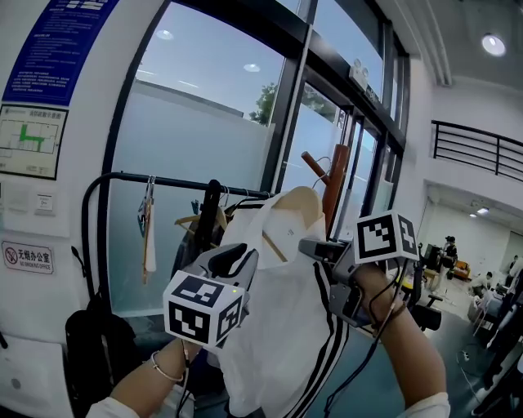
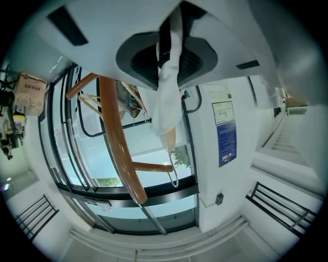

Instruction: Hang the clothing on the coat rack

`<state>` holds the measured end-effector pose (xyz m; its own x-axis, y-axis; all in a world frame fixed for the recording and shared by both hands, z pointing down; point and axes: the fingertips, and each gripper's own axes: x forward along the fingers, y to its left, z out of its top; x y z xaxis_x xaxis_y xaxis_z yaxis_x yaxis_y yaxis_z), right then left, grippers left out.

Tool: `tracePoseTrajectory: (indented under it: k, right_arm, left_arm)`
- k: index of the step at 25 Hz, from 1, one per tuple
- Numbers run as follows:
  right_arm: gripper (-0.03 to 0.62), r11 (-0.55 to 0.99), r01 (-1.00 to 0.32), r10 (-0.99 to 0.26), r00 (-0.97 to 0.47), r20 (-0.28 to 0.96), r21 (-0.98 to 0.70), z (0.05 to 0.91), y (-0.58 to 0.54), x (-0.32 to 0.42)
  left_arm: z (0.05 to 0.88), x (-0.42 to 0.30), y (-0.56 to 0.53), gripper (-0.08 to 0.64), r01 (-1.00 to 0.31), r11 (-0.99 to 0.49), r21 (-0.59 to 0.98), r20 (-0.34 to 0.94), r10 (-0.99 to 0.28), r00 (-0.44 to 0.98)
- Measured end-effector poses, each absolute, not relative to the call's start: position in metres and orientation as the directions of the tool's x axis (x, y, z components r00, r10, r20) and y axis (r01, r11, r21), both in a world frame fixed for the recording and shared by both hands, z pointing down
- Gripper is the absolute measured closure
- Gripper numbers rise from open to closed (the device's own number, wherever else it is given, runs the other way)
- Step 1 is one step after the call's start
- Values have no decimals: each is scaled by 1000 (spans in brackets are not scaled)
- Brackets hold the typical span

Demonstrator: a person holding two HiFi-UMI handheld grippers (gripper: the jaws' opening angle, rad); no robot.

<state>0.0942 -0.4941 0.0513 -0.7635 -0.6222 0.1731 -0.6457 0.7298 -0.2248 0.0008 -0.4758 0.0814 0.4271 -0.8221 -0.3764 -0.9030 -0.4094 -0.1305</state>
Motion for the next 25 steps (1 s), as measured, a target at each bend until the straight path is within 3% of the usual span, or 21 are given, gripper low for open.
tracePoseTrajectory:
  k: [25]
  right_arm:
    - [522, 703, -659, -638, -750, 172, -267, 42, -532, 99]
  left_arm:
    - [71, 30, -495, 485, -882, -445, -157, -370, -801, 470]
